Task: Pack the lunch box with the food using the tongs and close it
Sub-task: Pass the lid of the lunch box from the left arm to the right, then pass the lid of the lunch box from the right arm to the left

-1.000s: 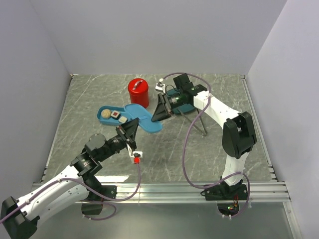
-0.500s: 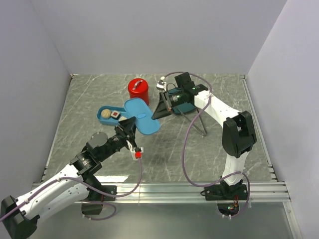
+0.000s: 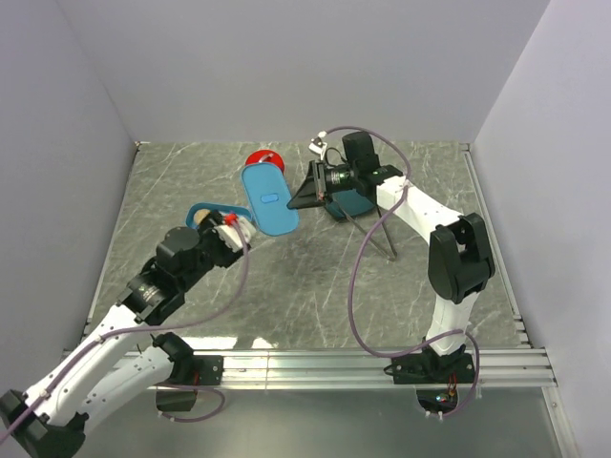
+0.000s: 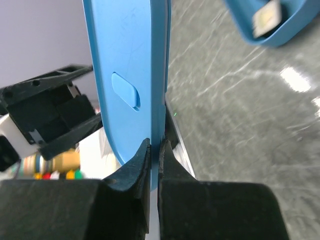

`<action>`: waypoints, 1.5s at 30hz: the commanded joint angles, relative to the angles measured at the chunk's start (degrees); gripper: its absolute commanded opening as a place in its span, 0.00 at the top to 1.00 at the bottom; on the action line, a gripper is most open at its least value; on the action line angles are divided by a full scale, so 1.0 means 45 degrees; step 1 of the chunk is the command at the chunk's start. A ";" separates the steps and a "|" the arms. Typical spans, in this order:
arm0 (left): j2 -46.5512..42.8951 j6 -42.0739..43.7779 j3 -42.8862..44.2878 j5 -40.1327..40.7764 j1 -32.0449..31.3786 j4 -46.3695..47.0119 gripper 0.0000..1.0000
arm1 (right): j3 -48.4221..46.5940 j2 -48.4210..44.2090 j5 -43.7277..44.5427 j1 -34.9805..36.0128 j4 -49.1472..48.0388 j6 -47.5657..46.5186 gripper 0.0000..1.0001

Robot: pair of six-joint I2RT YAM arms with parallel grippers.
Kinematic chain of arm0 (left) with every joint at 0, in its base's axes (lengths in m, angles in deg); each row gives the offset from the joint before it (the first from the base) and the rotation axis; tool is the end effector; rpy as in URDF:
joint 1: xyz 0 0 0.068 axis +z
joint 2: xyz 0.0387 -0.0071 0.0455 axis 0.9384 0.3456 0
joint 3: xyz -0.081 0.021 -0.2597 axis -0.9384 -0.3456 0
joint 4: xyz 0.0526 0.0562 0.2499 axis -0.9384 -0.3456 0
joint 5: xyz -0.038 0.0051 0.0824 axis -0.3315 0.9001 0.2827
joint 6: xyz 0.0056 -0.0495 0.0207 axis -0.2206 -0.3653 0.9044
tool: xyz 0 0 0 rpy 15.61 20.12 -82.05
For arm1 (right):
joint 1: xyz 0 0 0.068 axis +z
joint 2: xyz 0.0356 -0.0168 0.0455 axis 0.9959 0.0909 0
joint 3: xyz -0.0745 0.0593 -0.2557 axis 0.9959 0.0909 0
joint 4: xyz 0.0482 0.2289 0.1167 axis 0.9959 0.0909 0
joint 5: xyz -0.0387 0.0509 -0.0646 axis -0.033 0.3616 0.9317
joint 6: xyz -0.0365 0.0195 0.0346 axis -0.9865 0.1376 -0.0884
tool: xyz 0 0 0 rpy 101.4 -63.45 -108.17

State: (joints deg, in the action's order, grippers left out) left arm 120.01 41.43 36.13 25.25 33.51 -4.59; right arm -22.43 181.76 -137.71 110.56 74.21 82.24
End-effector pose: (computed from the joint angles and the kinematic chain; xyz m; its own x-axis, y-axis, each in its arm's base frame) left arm 0.1387 -0.0974 0.3175 0.0681 0.5523 -0.8309 0.5464 0.6761 0.4942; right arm 0.3653 0.2113 0.2883 -0.8998 -0.1301 -0.4164 -0.4357 0.2171 0.8735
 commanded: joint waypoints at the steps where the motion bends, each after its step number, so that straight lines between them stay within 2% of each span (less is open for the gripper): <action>1: -0.0097 -0.4512 0.0772 -0.1087 0.1433 -0.1464 0.39 | -0.0094 -0.0669 0.0901 -0.0143 -0.1540 0.0580 1.00; 5: 0.0897 -0.8648 0.1611 -0.2179 0.2940 -0.1680 0.47 | -0.0580 -0.0337 0.1135 0.0091 -0.0473 -0.0253 1.00; 9: 0.2380 -1.0824 0.2705 -0.4366 0.4133 -0.1799 0.61 | -0.0971 -0.0200 0.1546 0.0228 0.0700 -0.1565 1.00; 10: 0.2461 -1.1195 0.2687 -0.5202 0.4483 -0.1643 0.61 | -0.1166 -0.0122 0.1604 0.0286 0.0956 -0.1780 1.00; 13: 0.2501 -1.2407 0.2414 -0.5853 0.4720 -0.0803 0.60 | -0.1110 -0.0257 0.2130 0.0345 0.1544 -0.2542 1.00; 17: 0.2676 -1.4102 0.2102 -0.5701 0.4857 -0.0334 0.60 | -0.1187 -0.0336 0.2599 0.0579 0.1991 -0.3069 1.00; 24: 0.3203 -1.5046 0.2217 -0.4610 0.4916 -0.0273 0.64 | -0.1324 -0.0317 0.2855 0.0931 0.2014 -0.3130 1.00; 32: 0.3712 -1.5476 0.2238 -0.3415 0.4916 -0.0665 0.60 | -0.1402 -0.0395 0.2757 0.1087 0.1935 -0.2934 1.00; 41: 0.4025 -1.5769 0.1867 -0.3765 0.4916 -0.0275 0.61 | -0.1577 -0.0200 0.2854 0.1497 0.2110 -0.3032 1.00; 44: 0.4063 -1.5964 0.1711 -0.3823 0.4916 -0.0274 0.65 | -0.1734 -0.0141 0.2816 0.1536 0.2130 -0.2974 1.00; 45: 0.4064 -1.6061 0.1672 -0.3824 0.4916 -0.0313 0.72 | -0.1753 -0.0122 0.2835 0.1537 0.2111 -0.2973 1.00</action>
State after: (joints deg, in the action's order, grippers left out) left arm 138.31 -29.47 44.33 8.31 55.41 -7.50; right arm -26.60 181.80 -123.92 117.01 85.03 69.37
